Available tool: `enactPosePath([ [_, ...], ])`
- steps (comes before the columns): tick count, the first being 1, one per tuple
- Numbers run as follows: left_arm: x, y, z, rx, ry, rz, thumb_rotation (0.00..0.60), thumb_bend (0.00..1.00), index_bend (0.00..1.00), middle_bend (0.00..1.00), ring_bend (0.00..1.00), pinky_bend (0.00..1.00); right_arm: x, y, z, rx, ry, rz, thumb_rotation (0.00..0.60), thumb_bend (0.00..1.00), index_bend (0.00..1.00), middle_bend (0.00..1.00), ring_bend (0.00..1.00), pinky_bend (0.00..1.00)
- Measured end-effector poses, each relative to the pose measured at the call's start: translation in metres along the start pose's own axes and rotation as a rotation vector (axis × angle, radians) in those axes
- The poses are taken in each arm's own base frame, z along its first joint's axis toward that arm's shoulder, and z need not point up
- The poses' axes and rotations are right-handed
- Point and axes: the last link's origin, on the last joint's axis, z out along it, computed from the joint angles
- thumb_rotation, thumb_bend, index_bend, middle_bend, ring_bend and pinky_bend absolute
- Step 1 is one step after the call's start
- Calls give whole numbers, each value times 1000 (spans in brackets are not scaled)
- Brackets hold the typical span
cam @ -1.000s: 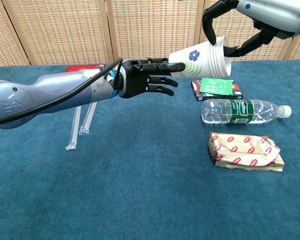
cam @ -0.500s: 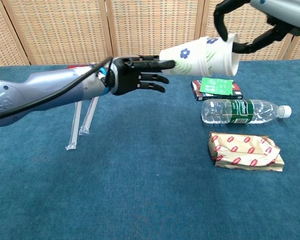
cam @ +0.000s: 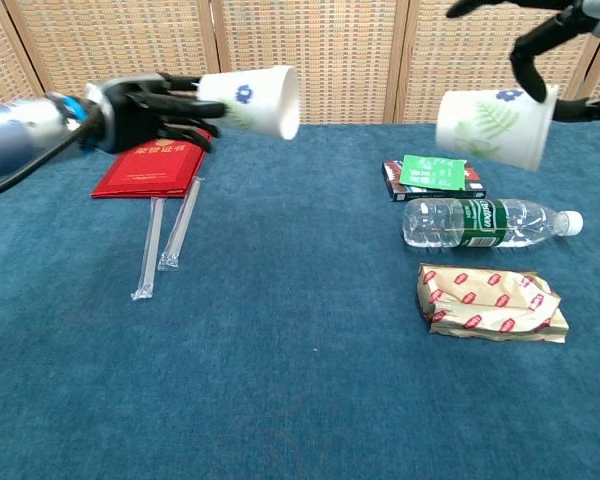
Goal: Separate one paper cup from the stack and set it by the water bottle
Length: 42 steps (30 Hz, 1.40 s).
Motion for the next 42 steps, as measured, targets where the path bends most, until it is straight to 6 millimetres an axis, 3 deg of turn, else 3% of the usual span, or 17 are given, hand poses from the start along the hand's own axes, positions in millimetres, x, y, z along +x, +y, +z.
enactPosePath([
  [5,37,-7,-27,-8,60,257,600,81,506,527,483,478,-3,-2,-4,72,-82,-96,600,540,687,216,80,124],
  [11,71,-19,-63,31,100,591,600,81,506,527,483,478,-16,-10,6,192,-194,-221,600,540,687,217,80,124],
  [16,85,-33,-87,94,111,830,600,83,506,527,482,479,-29,-18,16,284,-279,-307,600,540,687,218,81,124],
  [24,91,-53,-107,189,134,1034,600,87,506,523,477,478,-50,-33,25,399,-345,-400,600,541,686,217,82,124],
  [26,89,-58,-109,208,139,1062,600,86,479,458,410,474,-55,-35,28,421,-351,-420,600,489,599,192,82,123],
  [28,86,-62,-110,224,141,1074,600,86,338,287,259,437,-58,-37,30,434,-351,-429,600,270,391,134,79,106],
  [29,84,-64,-110,230,137,1076,600,87,203,162,155,395,-59,-38,31,436,-350,-431,600,119,262,95,67,85],
  [30,82,-65,-110,235,130,1075,600,87,92,69,73,347,-60,-38,32,437,-349,-434,600,29,176,66,50,62],
  [32,78,-66,-109,243,107,1067,600,87,4,2,6,285,-60,-38,34,423,-338,-438,600,0,98,35,24,41],
  [36,73,-62,-109,239,83,1053,600,86,0,0,0,250,-58,-37,42,340,-296,-422,600,0,19,1,1,9],
  [42,72,-48,-114,208,99,1020,600,87,0,0,0,161,-42,-35,55,119,-166,-302,600,0,0,0,0,0],
])
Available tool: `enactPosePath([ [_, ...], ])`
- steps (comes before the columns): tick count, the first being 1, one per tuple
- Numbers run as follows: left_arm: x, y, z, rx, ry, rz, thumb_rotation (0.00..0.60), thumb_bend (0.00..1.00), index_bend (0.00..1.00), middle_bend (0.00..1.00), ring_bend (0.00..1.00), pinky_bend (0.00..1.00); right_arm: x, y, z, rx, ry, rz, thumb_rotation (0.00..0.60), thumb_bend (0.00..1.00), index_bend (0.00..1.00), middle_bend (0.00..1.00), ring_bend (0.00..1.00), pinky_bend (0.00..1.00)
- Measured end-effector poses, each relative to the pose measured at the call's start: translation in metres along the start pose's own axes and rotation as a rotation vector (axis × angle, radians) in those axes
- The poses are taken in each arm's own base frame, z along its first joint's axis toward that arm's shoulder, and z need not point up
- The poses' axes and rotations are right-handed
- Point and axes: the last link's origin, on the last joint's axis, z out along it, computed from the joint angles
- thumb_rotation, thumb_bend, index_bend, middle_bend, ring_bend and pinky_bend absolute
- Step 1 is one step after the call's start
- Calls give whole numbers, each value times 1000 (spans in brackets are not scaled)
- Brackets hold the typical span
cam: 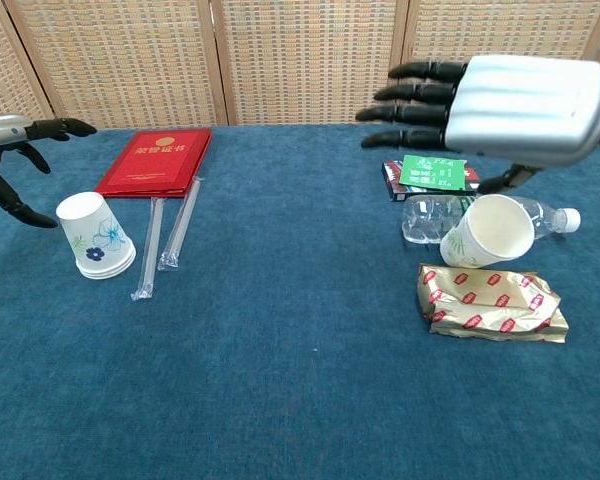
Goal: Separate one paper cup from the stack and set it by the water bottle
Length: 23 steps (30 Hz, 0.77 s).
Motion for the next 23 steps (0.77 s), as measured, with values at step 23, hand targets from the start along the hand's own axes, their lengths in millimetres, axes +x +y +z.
enactPosePath([
  [23,22,-25,-153,212,288,6,600,82,0,0,0,0,40,-32,-198,-850,-58,573,600,0,0,0,0,0],
])
